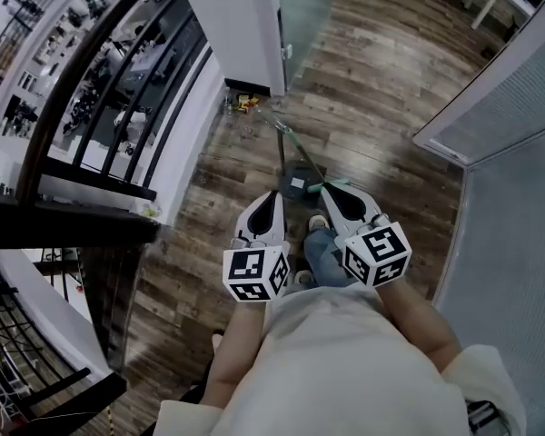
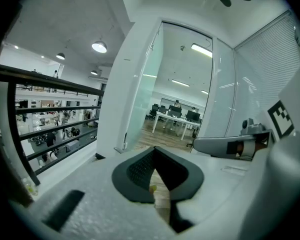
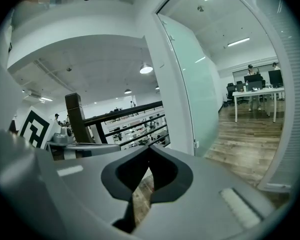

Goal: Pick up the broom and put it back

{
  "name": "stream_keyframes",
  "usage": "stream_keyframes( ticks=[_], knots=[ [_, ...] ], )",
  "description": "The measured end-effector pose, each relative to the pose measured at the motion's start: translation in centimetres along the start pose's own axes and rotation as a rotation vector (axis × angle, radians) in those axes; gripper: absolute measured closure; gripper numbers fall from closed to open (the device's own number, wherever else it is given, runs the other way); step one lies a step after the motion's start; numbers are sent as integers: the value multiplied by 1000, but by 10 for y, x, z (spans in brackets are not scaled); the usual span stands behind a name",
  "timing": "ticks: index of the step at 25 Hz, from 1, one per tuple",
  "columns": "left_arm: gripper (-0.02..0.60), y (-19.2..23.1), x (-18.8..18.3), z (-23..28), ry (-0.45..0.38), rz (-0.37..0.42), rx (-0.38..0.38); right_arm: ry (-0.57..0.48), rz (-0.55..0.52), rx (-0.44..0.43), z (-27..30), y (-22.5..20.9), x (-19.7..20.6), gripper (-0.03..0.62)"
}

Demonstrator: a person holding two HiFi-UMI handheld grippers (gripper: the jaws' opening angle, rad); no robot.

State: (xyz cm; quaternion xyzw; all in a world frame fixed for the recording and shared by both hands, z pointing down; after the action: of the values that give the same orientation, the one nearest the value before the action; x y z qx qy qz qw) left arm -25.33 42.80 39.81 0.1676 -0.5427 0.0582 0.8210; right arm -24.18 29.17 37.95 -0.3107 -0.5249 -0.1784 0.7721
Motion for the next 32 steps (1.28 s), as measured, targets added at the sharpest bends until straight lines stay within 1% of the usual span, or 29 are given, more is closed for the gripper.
stream_keyframes(
  ticks=[8,16,25,32],
  knots=[
    [575,1,-10,45,0,-11,-37,32,-31,-49,30,-41,-19,588],
    [575,0,-17,81,15,-17,-73,84,-48,-106,55,-72,-29,588],
    [575,5,-11,116,33,-43,-119,140,-75,-162,83,-107,-26,588],
    [575,12,-3,142,42,-61,-153,195,-92,-207,105,-132,-15,588]
  ],
)
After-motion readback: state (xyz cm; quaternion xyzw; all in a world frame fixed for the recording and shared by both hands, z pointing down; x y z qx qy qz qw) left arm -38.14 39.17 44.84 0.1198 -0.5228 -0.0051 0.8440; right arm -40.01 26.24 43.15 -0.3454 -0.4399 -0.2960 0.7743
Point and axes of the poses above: the fingertips, and each gripper's own axes: z forward along the fingers, y to its left, x out of its underside, the point moved 5 cm from there along -z, backward along the fingers, and after that the axes turned 13 degrees about -x, right-handed, at the moved point
